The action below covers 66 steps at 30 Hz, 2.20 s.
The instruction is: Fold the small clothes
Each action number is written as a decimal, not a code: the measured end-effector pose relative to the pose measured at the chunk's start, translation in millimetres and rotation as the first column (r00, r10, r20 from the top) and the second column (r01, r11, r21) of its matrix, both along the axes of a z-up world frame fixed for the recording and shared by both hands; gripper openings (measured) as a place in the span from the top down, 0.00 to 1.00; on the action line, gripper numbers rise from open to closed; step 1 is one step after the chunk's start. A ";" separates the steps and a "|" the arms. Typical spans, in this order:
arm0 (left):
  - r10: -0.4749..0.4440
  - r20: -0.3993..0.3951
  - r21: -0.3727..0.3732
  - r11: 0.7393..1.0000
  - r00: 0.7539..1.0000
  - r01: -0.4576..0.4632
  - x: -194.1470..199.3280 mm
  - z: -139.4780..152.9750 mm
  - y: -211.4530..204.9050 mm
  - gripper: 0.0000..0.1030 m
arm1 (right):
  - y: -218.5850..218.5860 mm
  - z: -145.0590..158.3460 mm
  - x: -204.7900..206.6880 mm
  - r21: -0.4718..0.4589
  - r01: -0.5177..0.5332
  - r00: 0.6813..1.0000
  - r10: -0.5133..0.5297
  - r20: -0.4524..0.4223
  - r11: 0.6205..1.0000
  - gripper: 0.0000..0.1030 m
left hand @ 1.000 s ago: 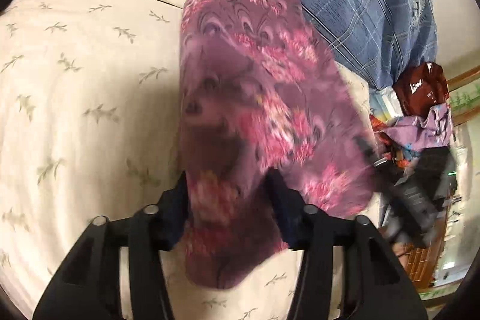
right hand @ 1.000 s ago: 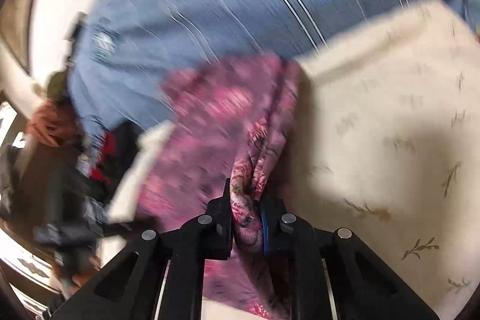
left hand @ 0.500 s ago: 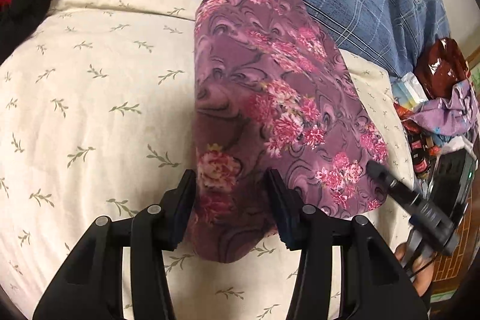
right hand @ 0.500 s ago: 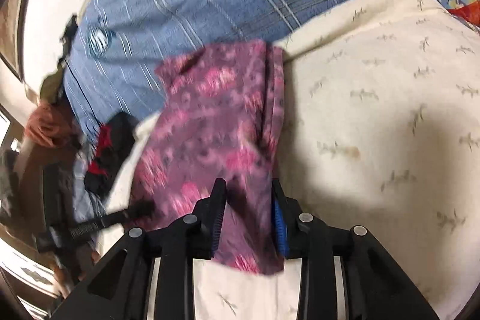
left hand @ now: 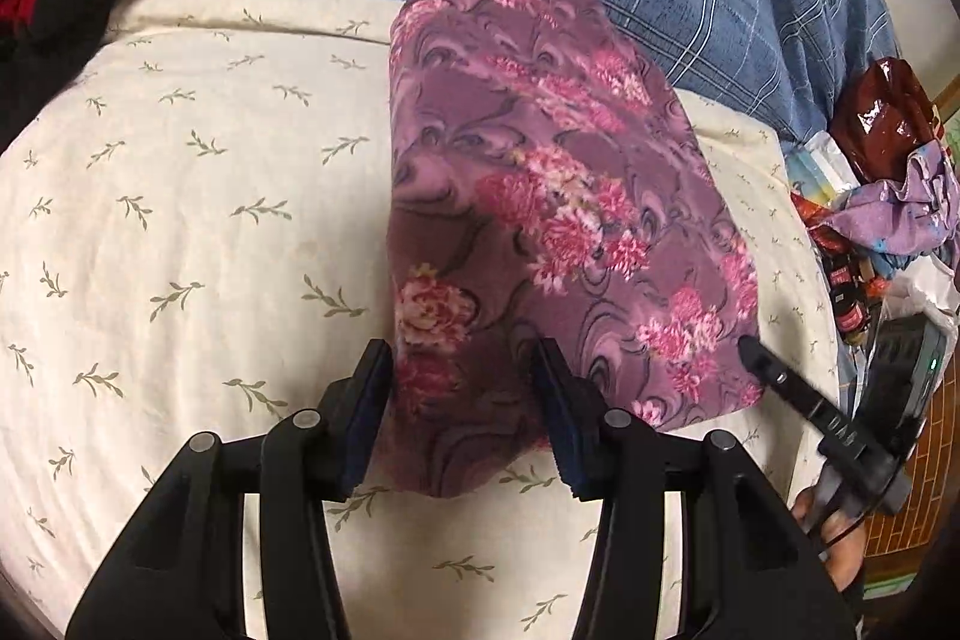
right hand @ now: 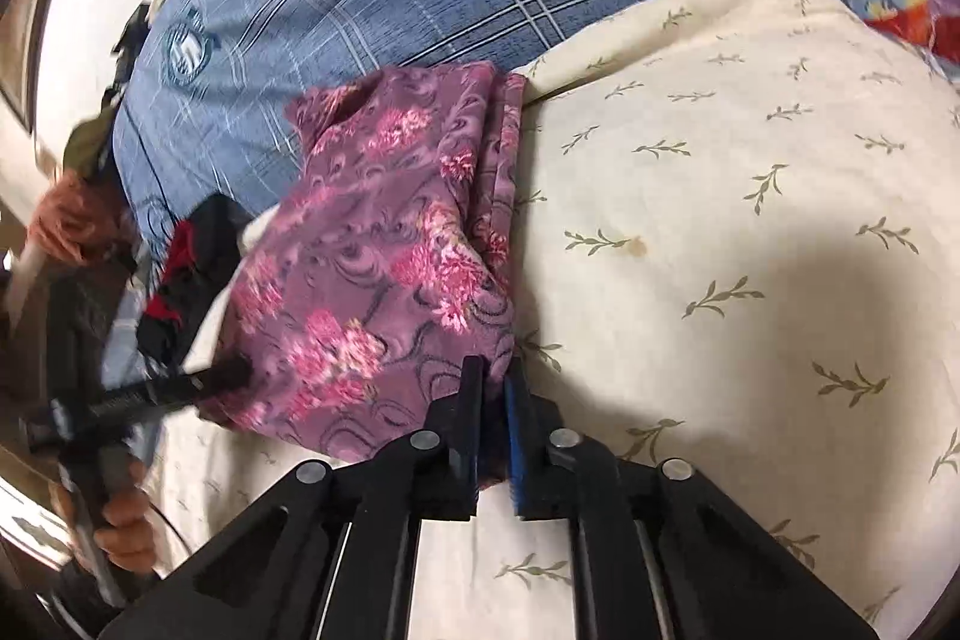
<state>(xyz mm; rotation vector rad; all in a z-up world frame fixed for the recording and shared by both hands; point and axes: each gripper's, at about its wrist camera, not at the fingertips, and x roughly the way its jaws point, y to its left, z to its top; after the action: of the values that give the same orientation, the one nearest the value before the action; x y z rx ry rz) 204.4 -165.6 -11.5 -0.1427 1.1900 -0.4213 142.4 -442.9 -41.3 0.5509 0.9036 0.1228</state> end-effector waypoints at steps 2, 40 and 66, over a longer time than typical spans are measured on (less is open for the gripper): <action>-0.030 -0.030 -0.081 0.996 0.999 0.027 3.5 7.9 10.7 0.55 | -5.0 8.9 3.3 0.014 0.013 1.000 -0.013 0.005 1.000 0.86; -0.017 0.043 -0.052 0.998 0.999 0.019 61.9 -13.0 0.9 0.41 | 0.0 -3.1 101.1 -0.003 -0.053 0.998 0.053 0.037 0.999 0.97; -0.007 -0.097 -0.309 0.951 0.995 -0.023 86.9 -0.7 54.3 0.35 | -44.1 -4.6 87.3 0.185 0.051 0.999 -0.053 0.006 0.981 0.53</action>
<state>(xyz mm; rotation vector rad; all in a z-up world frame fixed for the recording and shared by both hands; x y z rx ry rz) 291.3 -111.3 -12.2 -0.4438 1.2126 -0.5985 229.7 -487.0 -45.9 0.7457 0.8712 0.1629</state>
